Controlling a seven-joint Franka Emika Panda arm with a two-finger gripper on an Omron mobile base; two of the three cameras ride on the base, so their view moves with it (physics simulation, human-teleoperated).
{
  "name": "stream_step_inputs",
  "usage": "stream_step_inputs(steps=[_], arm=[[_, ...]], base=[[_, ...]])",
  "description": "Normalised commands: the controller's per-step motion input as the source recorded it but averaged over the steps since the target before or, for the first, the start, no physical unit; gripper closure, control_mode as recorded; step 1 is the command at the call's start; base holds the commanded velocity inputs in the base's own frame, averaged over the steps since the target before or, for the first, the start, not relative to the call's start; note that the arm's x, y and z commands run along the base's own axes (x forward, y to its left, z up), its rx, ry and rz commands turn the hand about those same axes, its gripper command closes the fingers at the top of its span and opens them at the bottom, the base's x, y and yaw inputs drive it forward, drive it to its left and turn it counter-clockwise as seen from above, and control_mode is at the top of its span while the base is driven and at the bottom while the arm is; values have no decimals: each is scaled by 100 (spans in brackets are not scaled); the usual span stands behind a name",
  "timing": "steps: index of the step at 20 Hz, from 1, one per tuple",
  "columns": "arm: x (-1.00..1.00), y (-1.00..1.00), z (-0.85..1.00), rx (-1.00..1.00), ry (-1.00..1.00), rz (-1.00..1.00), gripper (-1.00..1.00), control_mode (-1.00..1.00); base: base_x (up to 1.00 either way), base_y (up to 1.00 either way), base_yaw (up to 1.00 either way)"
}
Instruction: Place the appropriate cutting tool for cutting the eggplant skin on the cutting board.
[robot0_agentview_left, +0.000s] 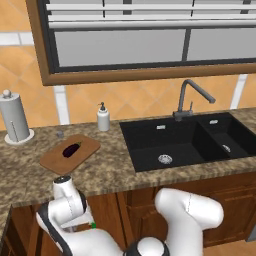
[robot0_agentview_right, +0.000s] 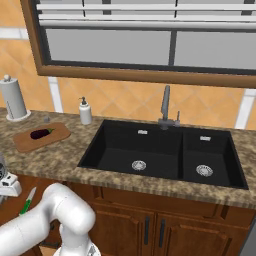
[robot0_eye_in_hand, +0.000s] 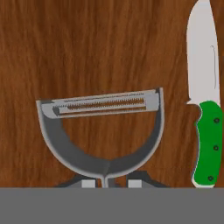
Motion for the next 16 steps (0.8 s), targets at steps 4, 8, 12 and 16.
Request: stream_step_inputs(steps=[4, 8, 12, 16], arm=[[-28, -4, 100, 5, 2, -5, 100, -100], [-47, 0, 95, 1, 1, -6, 100, -100], [-13, -3, 99, 0, 0, -2, 100, -100], [0, -8, 97, 0, -1, -7, 100, -100]], base=[[0, 0, 0], [0, 0, 0], [0, 0, 0], [0, 0, 0]])
